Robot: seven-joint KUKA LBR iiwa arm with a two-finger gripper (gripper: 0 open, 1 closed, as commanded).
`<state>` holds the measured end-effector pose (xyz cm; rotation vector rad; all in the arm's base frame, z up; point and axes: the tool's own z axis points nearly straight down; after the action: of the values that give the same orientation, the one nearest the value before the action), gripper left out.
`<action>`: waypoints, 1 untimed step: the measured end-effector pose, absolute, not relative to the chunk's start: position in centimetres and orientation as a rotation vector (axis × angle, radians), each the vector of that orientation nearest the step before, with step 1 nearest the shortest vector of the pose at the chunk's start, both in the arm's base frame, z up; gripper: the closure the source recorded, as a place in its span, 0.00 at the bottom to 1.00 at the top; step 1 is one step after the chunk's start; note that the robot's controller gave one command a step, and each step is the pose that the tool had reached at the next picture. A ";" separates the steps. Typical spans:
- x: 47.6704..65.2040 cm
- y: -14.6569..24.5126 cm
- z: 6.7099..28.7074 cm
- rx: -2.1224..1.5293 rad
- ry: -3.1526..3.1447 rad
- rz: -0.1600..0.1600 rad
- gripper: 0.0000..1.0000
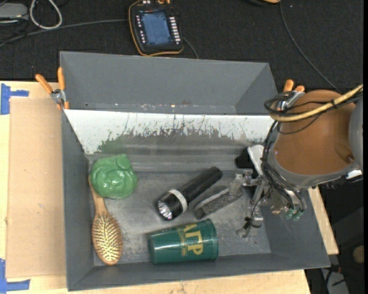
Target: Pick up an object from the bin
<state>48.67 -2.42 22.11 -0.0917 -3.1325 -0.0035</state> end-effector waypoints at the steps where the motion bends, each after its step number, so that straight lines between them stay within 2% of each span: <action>1: 48.4 -5.9 25.2 0.048 -3.153 0.002 0.00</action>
Offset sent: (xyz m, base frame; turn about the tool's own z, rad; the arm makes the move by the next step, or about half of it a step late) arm -0.0085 0.0263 -0.0244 0.0465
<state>48.35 -5.94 25.21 0.0476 -3.1531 0.0017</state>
